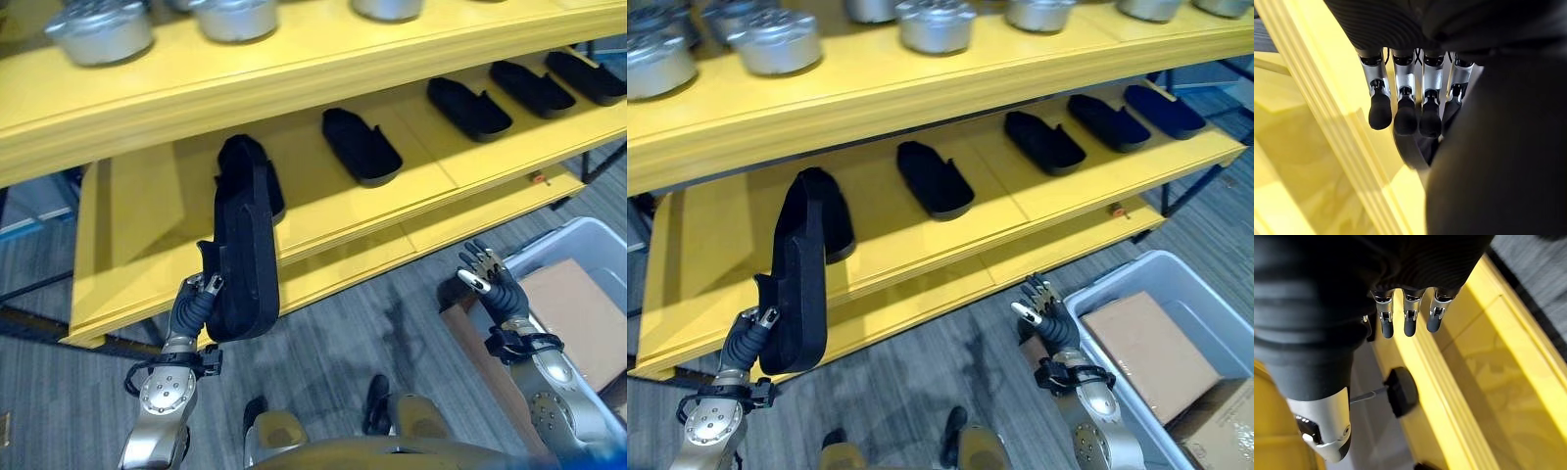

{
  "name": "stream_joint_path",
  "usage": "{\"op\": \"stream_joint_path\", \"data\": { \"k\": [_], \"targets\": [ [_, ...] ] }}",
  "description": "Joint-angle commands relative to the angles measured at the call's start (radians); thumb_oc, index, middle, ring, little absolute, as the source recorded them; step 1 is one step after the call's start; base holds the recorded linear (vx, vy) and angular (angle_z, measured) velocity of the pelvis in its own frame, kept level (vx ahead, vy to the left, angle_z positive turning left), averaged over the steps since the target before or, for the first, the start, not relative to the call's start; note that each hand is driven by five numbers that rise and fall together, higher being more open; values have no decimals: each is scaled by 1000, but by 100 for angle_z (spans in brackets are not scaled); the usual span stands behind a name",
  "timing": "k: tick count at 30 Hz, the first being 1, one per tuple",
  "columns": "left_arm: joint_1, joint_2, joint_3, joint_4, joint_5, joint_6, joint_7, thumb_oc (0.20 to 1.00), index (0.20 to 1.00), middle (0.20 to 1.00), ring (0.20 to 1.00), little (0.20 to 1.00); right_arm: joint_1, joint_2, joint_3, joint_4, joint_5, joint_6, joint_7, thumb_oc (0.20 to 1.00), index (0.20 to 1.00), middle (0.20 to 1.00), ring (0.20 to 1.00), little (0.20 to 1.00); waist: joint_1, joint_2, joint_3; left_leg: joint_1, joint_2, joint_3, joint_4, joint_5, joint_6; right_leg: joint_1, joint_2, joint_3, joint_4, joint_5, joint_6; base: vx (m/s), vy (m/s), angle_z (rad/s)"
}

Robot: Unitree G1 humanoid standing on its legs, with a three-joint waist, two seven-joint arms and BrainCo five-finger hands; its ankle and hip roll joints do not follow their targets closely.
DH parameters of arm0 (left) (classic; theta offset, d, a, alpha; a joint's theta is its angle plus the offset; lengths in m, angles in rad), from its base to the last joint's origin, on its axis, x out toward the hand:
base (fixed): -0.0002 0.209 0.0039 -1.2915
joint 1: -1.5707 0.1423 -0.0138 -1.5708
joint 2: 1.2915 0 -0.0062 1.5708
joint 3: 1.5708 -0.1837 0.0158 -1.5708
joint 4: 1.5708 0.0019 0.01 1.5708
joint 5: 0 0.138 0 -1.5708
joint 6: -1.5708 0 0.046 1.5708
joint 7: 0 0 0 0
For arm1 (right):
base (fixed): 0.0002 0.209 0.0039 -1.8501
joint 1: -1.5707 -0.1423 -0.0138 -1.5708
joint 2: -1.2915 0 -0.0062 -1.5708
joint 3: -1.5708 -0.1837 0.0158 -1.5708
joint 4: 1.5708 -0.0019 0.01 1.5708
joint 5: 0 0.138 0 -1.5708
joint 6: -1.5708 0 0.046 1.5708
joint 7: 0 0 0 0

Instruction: Move parts from the plastic box to the shelf.

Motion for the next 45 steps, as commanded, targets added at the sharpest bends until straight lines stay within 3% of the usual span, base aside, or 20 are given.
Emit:
{"op": "stream_joint_path", "data": {
  "k": [1, 6, 9, 13, 15, 19, 20, 25, 29, 33, 38, 39, 45],
  "targets": [
    [48, 51, 78, -110, -26, -70, 32, 200, 200, 200, 200, 200, 15, 30, -4, -36, 27, -57, -5, 1000, 1000, 1000, 1000, 1000, 14, -5, -75, -4, -48, -49, -102, 187, -54, 84, -23, 68, -53, -64, 74, 36, 338, 26],
    [52, 79, 88, -108, -13, -73, 20, 200, 200, 200, 200, 200, 46, 60, -20, -46, 14, -47, 12, 1000, 1000, 1000, 1000, 1000, 34, -25, -68, -18, -128, -61, -47, 97, -42, 180, -102, 17, -138, -9, 124, 79, 295, 65],
    [48, 104, 116, -110, -5, -69, 29, 200, 200, 200, 200, 200, 61, 74, -20, -38, 7, -31, 28, 1000, 1000, 1000, 1000, 1000, 53, -64, -69, -64, -192, -68, 24, 37, -29, 214, -140, -6, -207, 35, 154, 67, 247, 19],
    [35, 115, 128, -116, 0, -73, 42, 200, 200, 200, 200, 200, 57, 76, -18, -37, 7, -28, 31, 1000, 1000, 1000, 1000, 1000, 60, -83, -68, -93, -214, -67, 56, 22, -23, 217, -150, -14, -235, 56, 163, 26, 96, 10],
    [10, 126, 141, -106, 5, -70, 70, 200, 200, 200, 200, 200, 43, 77, 1, -30, 7, -21, 34, 1000, 1000, 1000, 1000, 1000, 76, -113, -57, -126, -227, -64, 74, 14, -18, 213, -151, -17, -262, 75, 170, 42, 86, 6],
    [-123, 178, 120, -39, 33, -59, 137, 200, 200, 200, 200, 200, -23, 52, 68, -43, 15, -21, 33, 1000, 1000, 1000, 1000, 1000, 76, -137, 7, -199, -228, -60, 128, 10, -21, 149, -152, -3, -234, 76, 164, -121, 5, 6],
    [-218, 185, 101, -2, 37, -59, 185, 200, 200, 200, 200, 200, -67, 44, 93, -46, 25, -28, 21, 1000, 1000, 1000, 1000, 1000, 71, -138, 53, -248, -218, -57, 173, -2, -22, 90, -152, 18, -189, 69, 158, -208, 4, -16],
    [-388, 177, 74, 46, 35, -66, 288, 200, 200, 200, 200, 200, -134, 45, 130, -49, 34, -47, -6, 1000, 1000, 1000, 1000, 1000, 54, -142, 107, -331, -205, -55, 223, -2, -17, -18, -154, 47, -124, 72, 154, -116, 10, -13],
    [-516, 176, 47, 85, 22, -66, 364, 200, 200, 200, 200, 200, -168, 47, 163, -47, 43, -60, -34, 1000, 1000, 1000, 1000, 1000, 46, -154, 132, -393, -193, -48, 250, 4, -17, -89, -151, 53, -93, 75, 152, -79, -8, -19],
    [-762, 210, -30, 213, -6, -73, 463, 200, 200, 200, 200, 200, -202, 41, 212, -36, 53, -73, -45, 1000, 1000, 1000, 1000, 1000, 15, -164, 157, -480, -196, -57, 321, -8, -17, -174, -160, 65, -18, 52, 146, -62, 18, -9],
    [-831, 249, -41, 254, -23, -75, 489, 200, 200, 200, 200, 200, -215, 33, 226, -32, 52, -81, -47, 1000, 1000, 1000, 1000, 1000, 4, -170, 169, -516, -197, -60, 373, -28, -12, -218, -158, 84, 33, 37, 142, -22, 19, -2],
    [-853, 266, -41, 272, -33, -75, 499, 200, 200, 200, 200, 200, -219, 30, 229, -27, 50, -84, -50, 1000, 1000, 1000, 1000, 1000, 1, -171, 167, -521, -191, -67, 401, -64, -15, -223, -156, 90, 59, 8, 150, 33, 5, -12],
    [-920, 307, -50, 349, -112, -94, 504, 200, 200, 200, 200, 200, -227, 19, 239, -18, 48, -84, -48, 1000, 1000, 1000, 1000, 1000, -8, -175, 166, -570, -199, -79, 463, -86, -9, -265, -164, 96, 121, -16, 146, -5, 12, -1]
  ]
}}
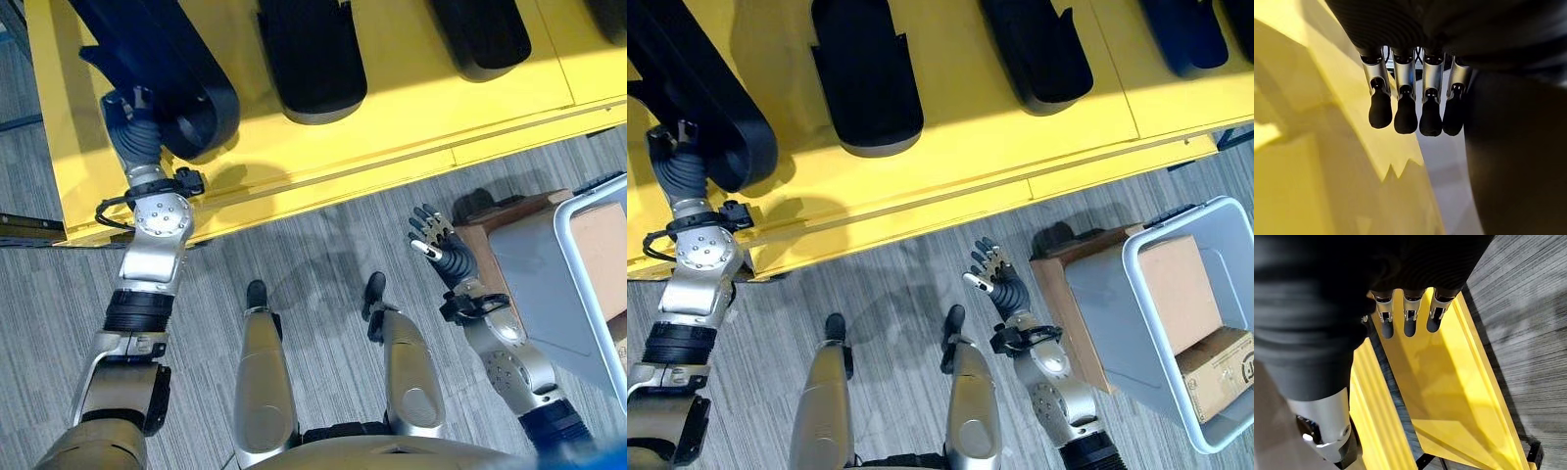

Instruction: Move parts from the plastic box to the shelf.

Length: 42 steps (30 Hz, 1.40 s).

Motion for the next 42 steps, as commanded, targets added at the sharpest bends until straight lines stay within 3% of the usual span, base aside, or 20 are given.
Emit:
{"op": "stream_joint_path", "data": {
  "k": [1, 12, 24, 42],
  "targets": [
    [-61, 54, 8, 15, -53, -99, 31, 200, 200, 200, 200, 200, 17, -18, -6, -41, 29, -49, 4, 1000, 1000, 1000, 1000, 1000, 7, -3, -70, -12, -17, 15, -19, 4, 33, 44, -47, -19, 86, -144, 30, -1, 17, 4],
    [-72, 152, 10, 101, -67, -59, -9, 200, 200, 200, 200, 200, 20, -30, -5, -27, 23, -36, 21, 1000, 1000, 1000, 1000, 1000, 14, -13, -74, -38, -24, 2, 11, -12, 42, 45, -45, -25, 89, -146, 31, 7, 15, 2],
    [-45, 242, 6, 190, 82, 42, -40, 200, 200, 200, 200, 200, 27, -41, -22, -26, 21, -28, 40, 1000, 1000, 1000, 1000, 1000, 16, -9, -60, -61, -30, 0, 26, -15, 49, 26, -45, -13, 99, -153, 23, 0, 11, 3],
    [49, 276, 49, 271, 166, 94, -90, 200, 200, 200, 200, 200, 45, -52, -53, -28, 34, -20, 60, 1000, 1000, 1000, 1000, 1000, 14, 0, -46, -85, -30, 8, 42, -18, 50, -7, -47, 2, 121, -158, 20, -1, 7, -2]
  ]
}}
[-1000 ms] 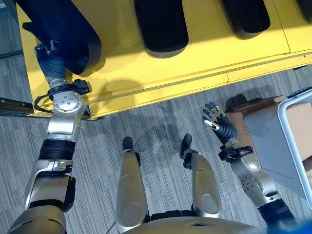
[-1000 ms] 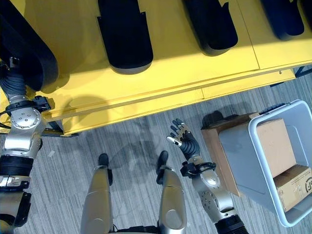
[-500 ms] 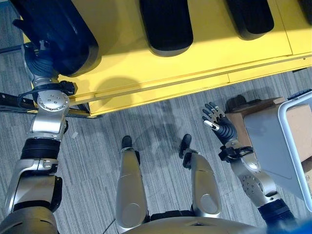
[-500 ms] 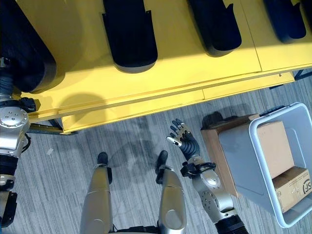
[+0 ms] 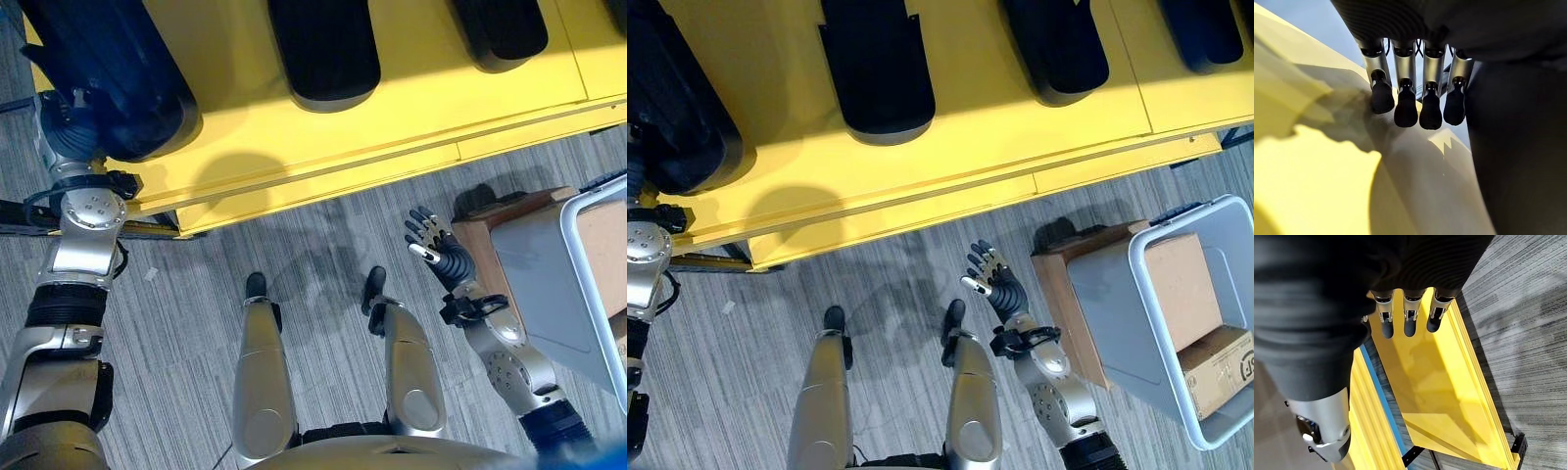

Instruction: Move parts from the plastic box to the shelf.

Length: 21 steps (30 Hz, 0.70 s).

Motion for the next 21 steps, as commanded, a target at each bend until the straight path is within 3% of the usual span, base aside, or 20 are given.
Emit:
{"op": "stream_joint_path", "data": {
  "k": [1, 12, 14, 21],
  "targets": [
    [28, 28, 29, 78, 32, 14, -13, 200, 200, 200, 200, 200, 41, -51, -50, -35, 32, -31, 10, 1000, 1000, 1000, 1000, 1000, 17, 4, -44, -18, -18, 20, -23, 6, 37, 37, -34, 1, 90, -140, 19, 0, 0, 0],
    [31, 58, 25, 152, 60, 42, -40, 200, 200, 200, 200, 200, 49, -51, -51, -31, 42, -32, 21, 1000, 1000, 1000, 1000, 1000, 15, 3, -44, -23, -12, 25, -12, 1, 40, 31, -32, 11, 99, -144, 20, 4, 0, -2],
    [22, 84, 8, 172, 118, 66, -61, 1000, 1000, 1000, 1000, 1000, 44, -61, -57, -38, 45, -32, 23, 1000, 1000, 1000, 1000, 1000, 16, 4, -43, -24, -13, 25, -11, 1, 41, 26, -34, 10, 105, -145, 20, 0, 0, 0],
    [34, 97, 14, 169, 127, 58, -72, 1000, 1000, 1000, 1000, 1000, 38, -65, -56, -40, 50, -35, 29, 1000, 1000, 1000, 1000, 1000, 19, 5, -38, -21, -15, 28, -3, -7, 45, 25, -39, 16, 121, -154, 19, 0, 0, 0]
  ]
}}
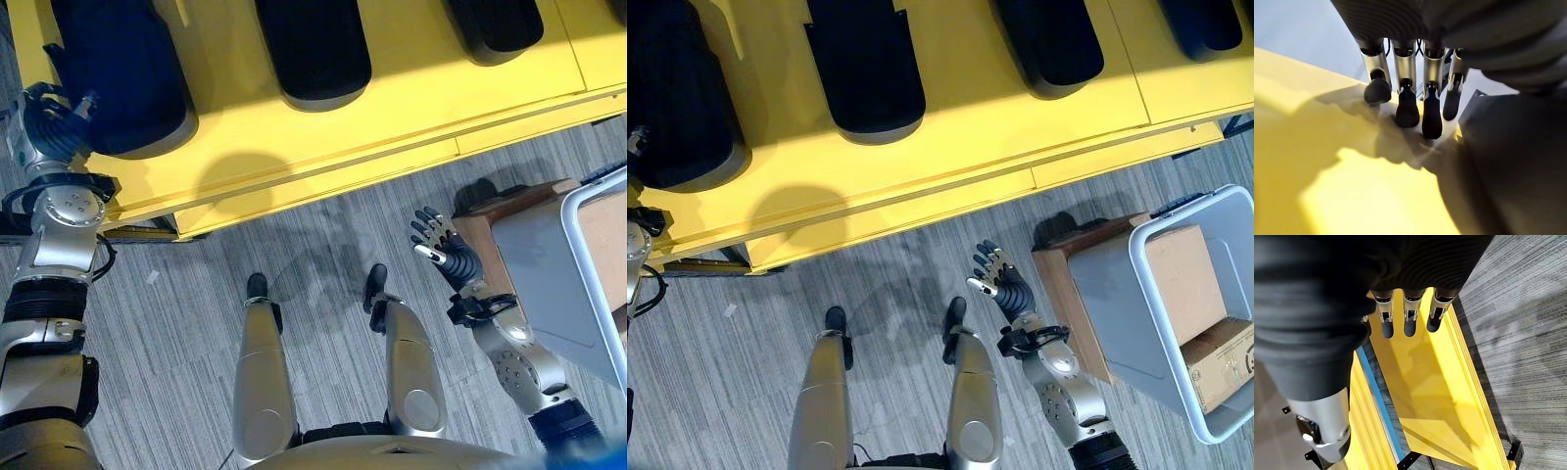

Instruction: Move parts from the plastic box to the shelf.

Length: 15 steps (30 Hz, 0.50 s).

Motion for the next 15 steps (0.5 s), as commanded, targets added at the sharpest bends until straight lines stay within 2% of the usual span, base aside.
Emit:
{"op": "stream_joint_path", "data": {
  "k": [1, 9, 15],
  "targets": [
    [58, 31, 21, 73, 13, 25, -15, 1000, 1000, 1000, 1000, 1000, 35, -18, -46, -40, 43, -35, 26, 1000, 1000, 1000, 1000, 1000, 22, -3, -39, -20, -20, 12, -5, -2, 45, 49, -39, -2, 96, -144, 21, 0, 0, 0],
    [79, 45, 35, -48, 62, -5, -6, 1000, 1000, 1000, 1000, 1000, 35, -28, -69, -32, 51, -39, 27, 1000, 1000, 1000, 1000, 1000, 27, 12, -39, -9, -25, 12, -8, -3, 43, 56, -45, -2, 109, -153, 20, -7, 1, 3],
    [138, 53, 101, -194, 78, -43, -7, 1000, 1000, 1000, 1000, 1000, 30, -37, -99, -22, 46, -28, 29, 1000, 1000, 1000, 1000, 1000, 36, 31, -57, 36, -26, 17, -28, -1, 33, 96, -51, -4, 100, -154, 22, -1, 0, 1]
  ]
}}
